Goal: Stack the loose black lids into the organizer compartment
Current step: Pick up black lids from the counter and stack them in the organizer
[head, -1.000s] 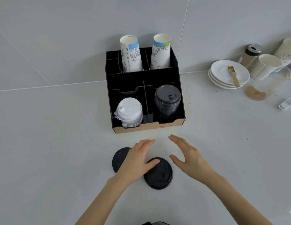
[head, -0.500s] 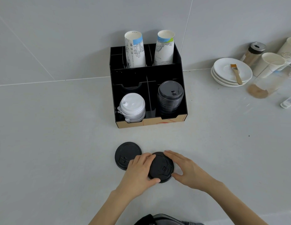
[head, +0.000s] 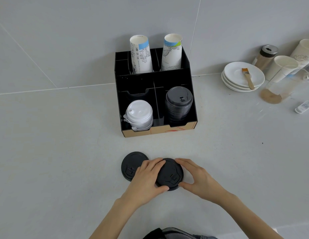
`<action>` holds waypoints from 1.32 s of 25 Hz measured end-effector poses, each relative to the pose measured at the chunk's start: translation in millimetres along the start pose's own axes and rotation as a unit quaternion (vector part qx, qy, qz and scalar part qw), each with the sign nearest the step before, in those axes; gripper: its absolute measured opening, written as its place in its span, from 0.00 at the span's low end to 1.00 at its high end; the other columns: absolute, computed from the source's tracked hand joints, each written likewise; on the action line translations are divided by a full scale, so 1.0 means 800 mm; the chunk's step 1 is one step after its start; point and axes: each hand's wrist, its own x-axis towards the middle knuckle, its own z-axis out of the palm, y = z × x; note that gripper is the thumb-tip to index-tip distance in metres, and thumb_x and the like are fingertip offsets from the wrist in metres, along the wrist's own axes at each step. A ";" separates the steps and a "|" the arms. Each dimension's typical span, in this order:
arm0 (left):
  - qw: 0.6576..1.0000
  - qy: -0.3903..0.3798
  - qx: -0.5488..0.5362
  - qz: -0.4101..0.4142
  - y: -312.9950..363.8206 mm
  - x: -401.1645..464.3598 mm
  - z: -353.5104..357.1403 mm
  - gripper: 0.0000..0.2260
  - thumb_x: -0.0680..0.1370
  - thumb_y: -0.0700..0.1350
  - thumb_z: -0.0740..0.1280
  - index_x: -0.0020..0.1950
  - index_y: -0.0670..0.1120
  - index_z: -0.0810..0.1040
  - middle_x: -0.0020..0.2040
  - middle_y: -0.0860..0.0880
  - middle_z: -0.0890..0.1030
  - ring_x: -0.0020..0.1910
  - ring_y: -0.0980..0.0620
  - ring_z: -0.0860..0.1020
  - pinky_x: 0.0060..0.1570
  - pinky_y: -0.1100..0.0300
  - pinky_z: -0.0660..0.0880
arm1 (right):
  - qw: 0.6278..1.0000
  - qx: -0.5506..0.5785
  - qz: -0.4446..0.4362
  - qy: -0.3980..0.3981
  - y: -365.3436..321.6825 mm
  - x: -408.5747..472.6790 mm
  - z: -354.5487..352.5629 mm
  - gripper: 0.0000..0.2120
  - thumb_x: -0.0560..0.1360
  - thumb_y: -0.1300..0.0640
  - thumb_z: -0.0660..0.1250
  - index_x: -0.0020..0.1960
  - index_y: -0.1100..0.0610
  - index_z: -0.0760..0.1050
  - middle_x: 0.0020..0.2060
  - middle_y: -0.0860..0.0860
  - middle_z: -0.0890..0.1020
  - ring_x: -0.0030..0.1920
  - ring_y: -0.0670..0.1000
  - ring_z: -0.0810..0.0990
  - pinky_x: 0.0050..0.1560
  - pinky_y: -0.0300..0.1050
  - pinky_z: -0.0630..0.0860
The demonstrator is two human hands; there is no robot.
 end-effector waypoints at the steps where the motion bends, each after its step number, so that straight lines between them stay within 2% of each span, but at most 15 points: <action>1: 1.000 0.012 -0.004 0.005 0.001 0.002 -0.004 0.32 0.72 0.55 0.65 0.70 0.52 0.53 0.73 0.56 0.57 0.69 0.55 0.54 0.66 0.57 0.55 | 1.000 0.004 -0.001 0.011 -0.002 0.000 -0.003 0.28 0.71 0.57 0.67 0.68 0.51 0.60 0.62 0.41 0.66 0.61 0.39 0.66 0.55 0.15 0.55; 8: 0.986 0.141 -0.084 0.014 0.019 0.023 -0.038 0.29 0.70 0.52 0.68 0.68 0.52 0.60 0.67 0.53 0.66 0.64 0.55 0.62 0.61 0.65 0.57 | 0.994 0.018 0.004 0.110 -0.018 0.005 -0.036 0.28 0.69 0.57 0.70 0.66 0.50 0.63 0.60 0.40 0.69 0.58 0.40 0.69 0.56 0.17 0.59; 11: 0.976 0.189 -0.106 0.024 0.030 0.032 -0.047 0.26 0.71 0.50 0.69 0.66 0.50 0.65 0.65 0.52 0.69 0.63 0.54 0.65 0.61 0.64 0.61 | 0.989 0.027 0.001 0.144 -0.027 0.010 -0.054 0.27 0.69 0.58 0.70 0.64 0.48 0.65 0.58 0.38 0.70 0.55 0.39 0.70 0.55 0.17 0.60; 14: 0.971 0.206 -0.115 0.034 0.038 0.043 -0.055 0.24 0.71 0.48 0.68 0.65 0.49 0.66 0.65 0.52 0.69 0.63 0.54 0.66 0.62 0.63 0.62 | 0.987 0.026 -0.011 0.160 -0.036 0.017 -0.072 0.27 0.68 0.59 0.70 0.64 0.48 0.65 0.55 0.33 0.69 0.52 0.37 0.70 0.53 0.16 0.59; 17: 0.967 0.218 -0.123 0.041 0.044 0.060 -0.068 0.23 0.71 0.48 0.69 0.64 0.48 0.67 0.65 0.51 0.70 0.64 0.55 0.67 0.62 0.65 0.63 | 0.984 0.021 -0.012 0.175 -0.040 0.027 -0.089 0.27 0.69 0.59 0.70 0.65 0.50 0.65 0.58 0.38 0.70 0.55 0.41 0.70 0.55 0.18 0.60; 21: 0.964 0.234 -0.118 0.046 0.053 0.084 -0.088 0.23 0.72 0.48 0.68 0.65 0.47 0.67 0.65 0.49 0.70 0.63 0.56 0.65 0.59 0.73 0.57 | 0.979 0.019 -0.019 0.201 -0.046 0.044 -0.112 0.26 0.70 0.59 0.69 0.66 0.51 0.65 0.59 0.39 0.69 0.55 0.41 0.70 0.52 0.15 0.60; 23: 0.963 0.238 -0.121 0.048 0.056 0.098 -0.099 0.23 0.72 0.47 0.68 0.65 0.46 0.67 0.66 0.49 0.70 0.63 0.56 0.65 0.59 0.74 0.55 | 0.977 0.012 -0.027 0.213 -0.048 0.055 -0.123 0.26 0.70 0.60 0.69 0.66 0.53 0.65 0.60 0.42 0.70 0.55 0.42 0.70 0.55 0.17 0.60; 28: 0.964 0.234 -0.123 0.039 0.056 0.135 -0.122 0.23 0.73 0.47 0.67 0.66 0.46 0.66 0.68 0.48 0.69 0.67 0.52 0.65 0.63 0.66 0.59 | 0.972 -0.009 -0.035 0.232 -0.049 0.089 -0.148 0.26 0.70 0.60 0.68 0.66 0.55 0.65 0.65 0.49 0.71 0.61 0.46 0.71 0.63 0.36 0.64; 33: 0.961 0.237 -0.138 0.018 0.054 0.171 -0.135 0.22 0.73 0.46 0.67 0.65 0.45 0.66 0.68 0.49 0.69 0.66 0.50 0.66 0.63 0.57 0.66 | 0.974 -0.016 -0.031 0.223 -0.042 0.125 -0.169 0.24 0.71 0.60 0.67 0.65 0.54 0.66 0.65 0.49 0.72 0.56 0.42 0.68 0.56 0.26 0.60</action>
